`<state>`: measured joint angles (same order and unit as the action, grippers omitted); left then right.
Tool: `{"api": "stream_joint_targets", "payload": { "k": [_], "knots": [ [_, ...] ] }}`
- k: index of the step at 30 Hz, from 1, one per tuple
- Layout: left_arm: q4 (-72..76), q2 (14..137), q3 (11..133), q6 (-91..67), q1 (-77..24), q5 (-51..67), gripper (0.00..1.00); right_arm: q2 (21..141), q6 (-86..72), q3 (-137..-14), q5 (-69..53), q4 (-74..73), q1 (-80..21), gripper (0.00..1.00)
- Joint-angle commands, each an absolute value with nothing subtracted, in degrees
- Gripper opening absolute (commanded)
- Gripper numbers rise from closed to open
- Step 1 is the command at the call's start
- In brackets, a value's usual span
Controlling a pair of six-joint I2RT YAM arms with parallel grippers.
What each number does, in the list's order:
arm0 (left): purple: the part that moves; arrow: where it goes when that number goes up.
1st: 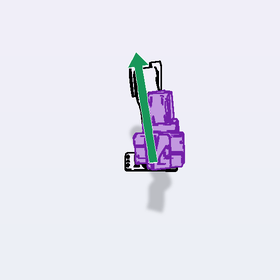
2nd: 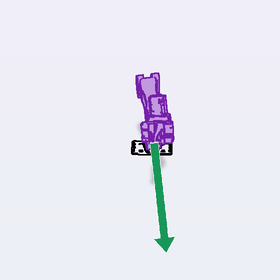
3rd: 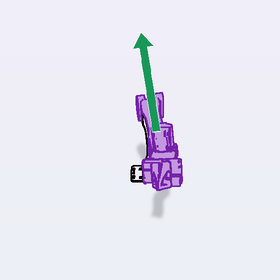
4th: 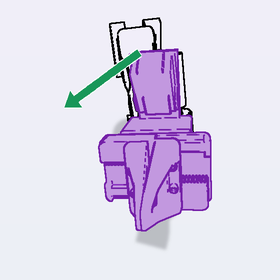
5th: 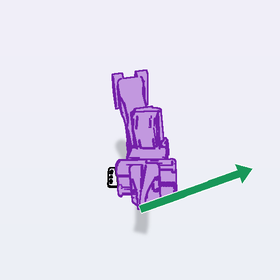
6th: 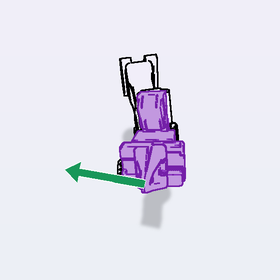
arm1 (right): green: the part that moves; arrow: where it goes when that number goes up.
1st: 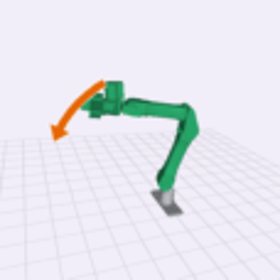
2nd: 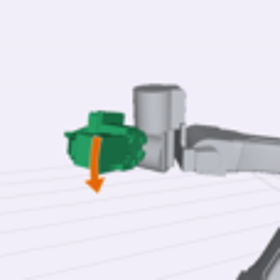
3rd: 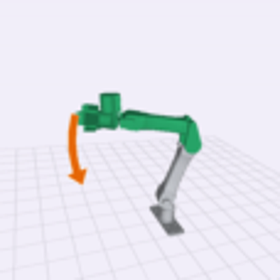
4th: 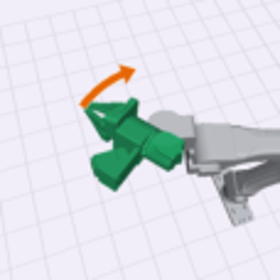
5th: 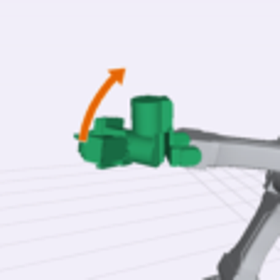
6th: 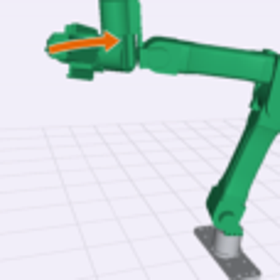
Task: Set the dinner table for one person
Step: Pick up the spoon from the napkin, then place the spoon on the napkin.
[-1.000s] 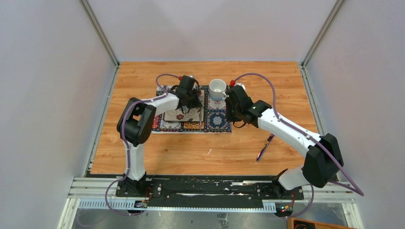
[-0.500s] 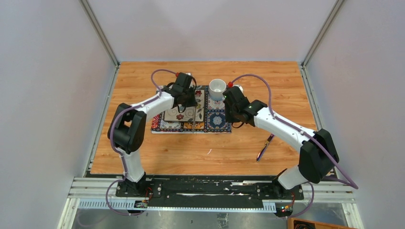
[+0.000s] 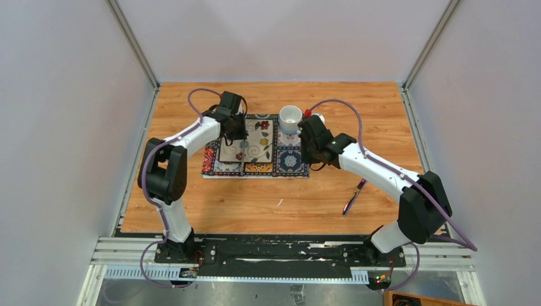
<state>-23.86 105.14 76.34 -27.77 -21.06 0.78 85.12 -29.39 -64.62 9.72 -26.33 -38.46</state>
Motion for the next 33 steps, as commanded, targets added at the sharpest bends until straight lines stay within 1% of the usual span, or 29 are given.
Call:
{"api": "stream_joint_targets", "payload": {
  "k": [1,7,12,15,18,22,33],
  "knots": [
    [-26.0,102.2,76.2,-24.8,-18.4,0.9,0.00,86.0,-29.7,-63.6,10.5,-25.8,-37.6,0.20],
    [-27.7,102.2,76.1,-22.3,-15.4,1.9,0.00,86.5,-29.7,-63.4,9.8,-25.7,-37.2,0.20],
    [-29.9,103.0,76.4,-20.5,-13.1,0.5,0.00,86.9,-29.0,-63.6,9.1,-25.7,-36.9,0.19],
    [-31.2,103.5,78.0,-19.2,-11.9,0.1,0.00,87.7,-28.5,-64.5,8.7,-26.0,-36.7,0.19],
    [-33.4,104.6,80.9,-17.8,-11.3,-3.5,0.00,88.3,-28.1,-65.5,7.6,-26.3,-36.3,0.19],
    [-35.9,106.1,84.2,-16.6,-10.5,-5.3,0.00,89.4,-27.4,-67.2,7.2,-26.7,-35.7,0.18],
    [-36.5,109.7,85.3,-15.4,-5.3,-2.3,0.00,90.1,-26.8,-68.4,6.2,-27.7,-34.6,0.18]
  ]
}}
